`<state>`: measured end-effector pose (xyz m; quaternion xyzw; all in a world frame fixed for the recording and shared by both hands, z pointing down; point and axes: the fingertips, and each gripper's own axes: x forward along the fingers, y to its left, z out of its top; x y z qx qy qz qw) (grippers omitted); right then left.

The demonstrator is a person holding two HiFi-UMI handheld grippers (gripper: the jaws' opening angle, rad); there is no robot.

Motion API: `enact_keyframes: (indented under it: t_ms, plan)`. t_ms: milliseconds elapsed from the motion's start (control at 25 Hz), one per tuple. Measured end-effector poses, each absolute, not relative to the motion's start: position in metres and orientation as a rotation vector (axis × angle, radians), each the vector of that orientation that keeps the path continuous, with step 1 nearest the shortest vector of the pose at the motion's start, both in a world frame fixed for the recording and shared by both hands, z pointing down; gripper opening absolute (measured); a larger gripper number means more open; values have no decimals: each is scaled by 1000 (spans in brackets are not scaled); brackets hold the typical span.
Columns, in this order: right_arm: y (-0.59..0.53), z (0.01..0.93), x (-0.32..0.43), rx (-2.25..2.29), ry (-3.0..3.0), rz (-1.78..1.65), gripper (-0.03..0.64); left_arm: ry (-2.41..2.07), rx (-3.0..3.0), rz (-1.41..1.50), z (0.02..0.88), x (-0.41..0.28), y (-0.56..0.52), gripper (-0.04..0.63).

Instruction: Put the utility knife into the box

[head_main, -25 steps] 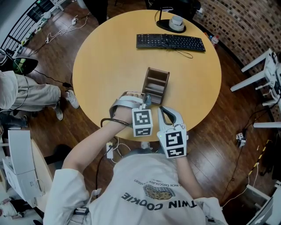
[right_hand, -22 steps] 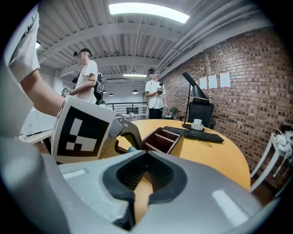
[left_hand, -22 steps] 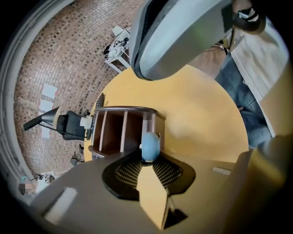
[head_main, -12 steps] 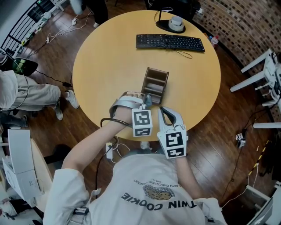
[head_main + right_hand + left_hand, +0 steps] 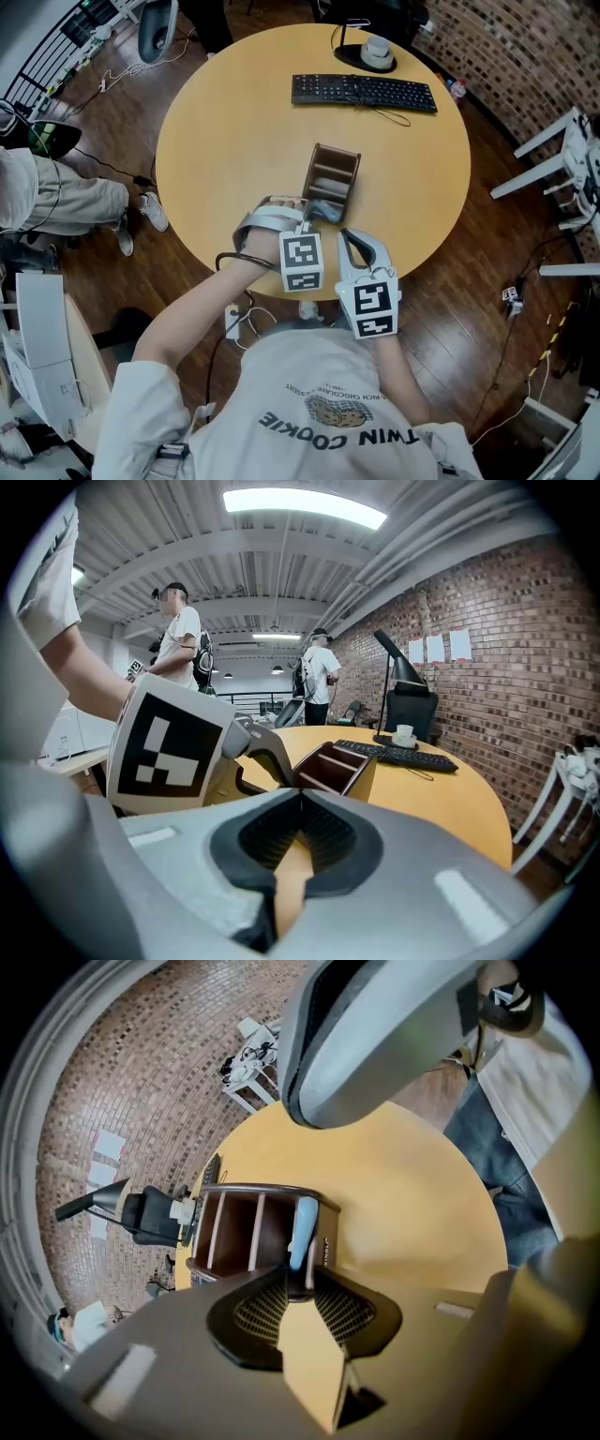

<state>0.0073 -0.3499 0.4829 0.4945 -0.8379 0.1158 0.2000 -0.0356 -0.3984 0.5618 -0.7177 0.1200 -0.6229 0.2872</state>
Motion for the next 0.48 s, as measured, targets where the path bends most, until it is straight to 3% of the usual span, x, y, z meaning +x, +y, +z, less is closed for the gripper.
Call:
enact_keyframes:
  t_ms: [480]
  plan:
    - [-327,467,-12,1390,-2360,312,2,477,-2116,-1538,535,-50,-365,58]
